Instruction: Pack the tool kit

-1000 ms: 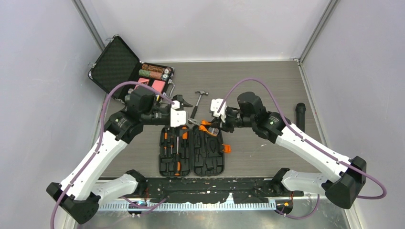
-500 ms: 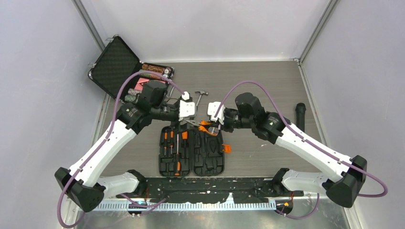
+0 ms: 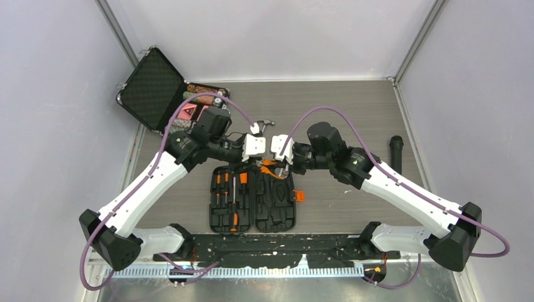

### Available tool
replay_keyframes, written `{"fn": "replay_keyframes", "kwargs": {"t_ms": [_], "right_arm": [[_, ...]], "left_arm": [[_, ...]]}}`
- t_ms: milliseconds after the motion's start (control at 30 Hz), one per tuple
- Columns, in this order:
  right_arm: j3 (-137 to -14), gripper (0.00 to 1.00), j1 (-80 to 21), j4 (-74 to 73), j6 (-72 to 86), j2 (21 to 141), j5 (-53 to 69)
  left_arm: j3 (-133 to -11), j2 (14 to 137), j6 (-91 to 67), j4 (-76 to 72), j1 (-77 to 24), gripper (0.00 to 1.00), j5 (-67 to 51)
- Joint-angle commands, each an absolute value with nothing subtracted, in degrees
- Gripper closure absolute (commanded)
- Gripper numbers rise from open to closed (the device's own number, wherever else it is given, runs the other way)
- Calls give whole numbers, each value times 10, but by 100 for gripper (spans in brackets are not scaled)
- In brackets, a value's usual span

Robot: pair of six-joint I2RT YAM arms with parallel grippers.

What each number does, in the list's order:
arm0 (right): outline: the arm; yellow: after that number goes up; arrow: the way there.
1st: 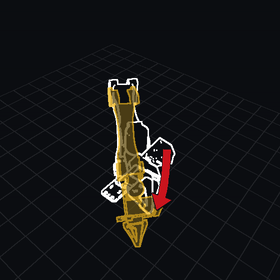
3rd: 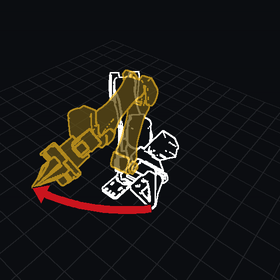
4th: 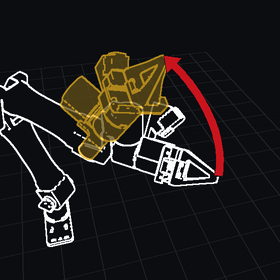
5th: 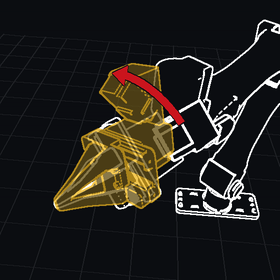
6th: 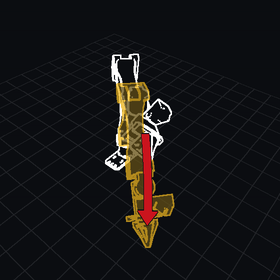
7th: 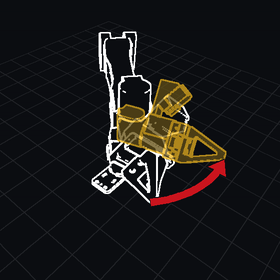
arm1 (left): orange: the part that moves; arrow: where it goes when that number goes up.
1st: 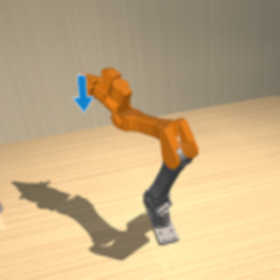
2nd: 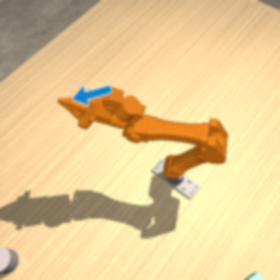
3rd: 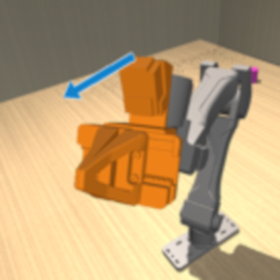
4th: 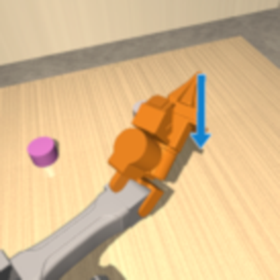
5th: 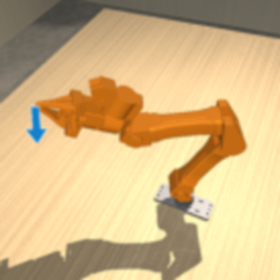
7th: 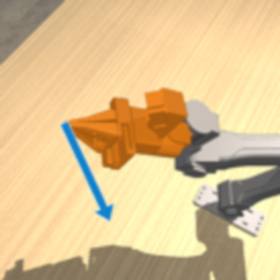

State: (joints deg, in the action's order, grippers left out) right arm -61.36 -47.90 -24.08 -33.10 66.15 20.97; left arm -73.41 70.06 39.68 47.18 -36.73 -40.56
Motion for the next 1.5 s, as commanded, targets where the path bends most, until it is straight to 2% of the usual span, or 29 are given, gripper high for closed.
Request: {"fn": "replay_keyframes", "kwargs": {"t_ms": [0,67,133,167,267,367,500,533,700,800,967,1133,1467], "right_arm": [[-640,95,-483,-204,-330,660,211],[-638,95,-483,-203,-330,660,211],[-633,95,-484,-200,-328,660,209],[-631,95,-484,-195,-324,660,207],[-619,88,-482,-174,-289,660,179],[-614,64,-467,-156,-218,660,154],[-605,47,-441,-158,-134,653,100],[-600,46,-436,-160,-103,649,90],[-564,42,-383,-183,17,632,32],[-517,42,-370,-184,79,609,-16],[-458,41,-364,-177,141,583,-47],[-438,41,-363,-170,164,561,-32],[-413,41,-363,-182,171,506,-17]], "left_arm": [[-759,705,408,493,-372,68,-412],[-762,709,409,501,-373,79,-412],[-765,709,412,508,-372,98,-417],[-765,708,412,510,-372,100,-420],[-753,698,387,497,-372,100,-416],[-717,679,329,446,-372,100,-374],[-648,643,224,347,-372,100,-267],[-627,634,191,324,-372,100,-231],[-554,601,-33,247,-377,100,-68],[-521,590,-159,222,-420,100,18],[-523,627,-370,266,-492,100,118],[-550,689,-470,286,-566,100,166],[-572,767,-601,278,-613,100,160]]}}
